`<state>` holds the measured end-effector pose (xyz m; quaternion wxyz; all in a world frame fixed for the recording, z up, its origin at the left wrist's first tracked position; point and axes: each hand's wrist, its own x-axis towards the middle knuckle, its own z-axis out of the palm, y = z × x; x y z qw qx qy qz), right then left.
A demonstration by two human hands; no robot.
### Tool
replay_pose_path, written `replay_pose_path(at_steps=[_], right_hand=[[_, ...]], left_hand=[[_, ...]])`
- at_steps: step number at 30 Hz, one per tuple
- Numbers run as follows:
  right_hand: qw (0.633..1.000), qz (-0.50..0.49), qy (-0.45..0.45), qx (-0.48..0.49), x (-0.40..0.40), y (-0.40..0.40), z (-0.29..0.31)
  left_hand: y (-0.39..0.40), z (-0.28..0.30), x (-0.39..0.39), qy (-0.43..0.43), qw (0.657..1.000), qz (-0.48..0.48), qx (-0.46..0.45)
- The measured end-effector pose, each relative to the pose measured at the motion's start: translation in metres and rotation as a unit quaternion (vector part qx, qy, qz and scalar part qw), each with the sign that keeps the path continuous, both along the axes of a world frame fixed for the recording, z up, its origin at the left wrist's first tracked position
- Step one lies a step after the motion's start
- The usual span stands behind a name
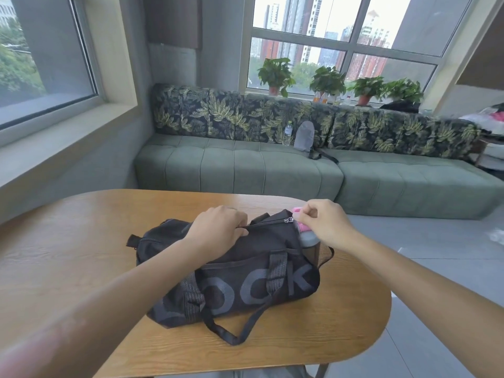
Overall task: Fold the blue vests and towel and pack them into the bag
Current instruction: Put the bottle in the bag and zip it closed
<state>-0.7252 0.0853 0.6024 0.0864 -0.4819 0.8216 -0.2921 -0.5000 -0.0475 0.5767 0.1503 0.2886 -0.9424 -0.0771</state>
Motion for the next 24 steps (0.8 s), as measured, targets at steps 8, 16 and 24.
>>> replay_pose_path(at_steps=[8, 16, 24], right_hand=[[0.999, 0.048, -0.018, -0.003, 0.002, 0.013, -0.003], [0.975, 0.046, 0.216, 0.029, -0.025, 0.023, -0.021], [0.972, 0.094, 0.187, 0.107, -0.017, -0.004, -0.038]], left_hand=[[0.009, 0.008, -0.021, -0.013, 1.0, -0.001, 0.013], [0.023, 0.011, -0.076, -0.009, 0.999, -0.049, 0.023], [0.009, -0.003, -0.074, 0.054, 0.994, -0.081, 0.054]])
